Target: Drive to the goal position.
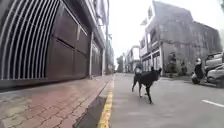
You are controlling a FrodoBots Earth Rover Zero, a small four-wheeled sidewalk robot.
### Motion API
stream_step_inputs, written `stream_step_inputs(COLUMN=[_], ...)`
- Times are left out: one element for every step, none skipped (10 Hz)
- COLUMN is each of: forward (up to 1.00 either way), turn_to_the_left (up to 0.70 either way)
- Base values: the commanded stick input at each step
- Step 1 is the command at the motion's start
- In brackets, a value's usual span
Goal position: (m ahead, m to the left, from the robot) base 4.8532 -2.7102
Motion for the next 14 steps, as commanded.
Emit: stream_step_inputs(forward=[0.45, 0.45, 0.45, 0.45, 0.45, 0.45, 0.45, 0.45, 0.45, 0.45, 0.45, 0.45, 0.45, 0.45], turn_to_the_left=[0.00, 0.00, 0.00, 0.00, 0.00, 0.00, 0.00, 0.00, 0.00, 0.00, 0.00, -0.41, -0.45, -0.45])
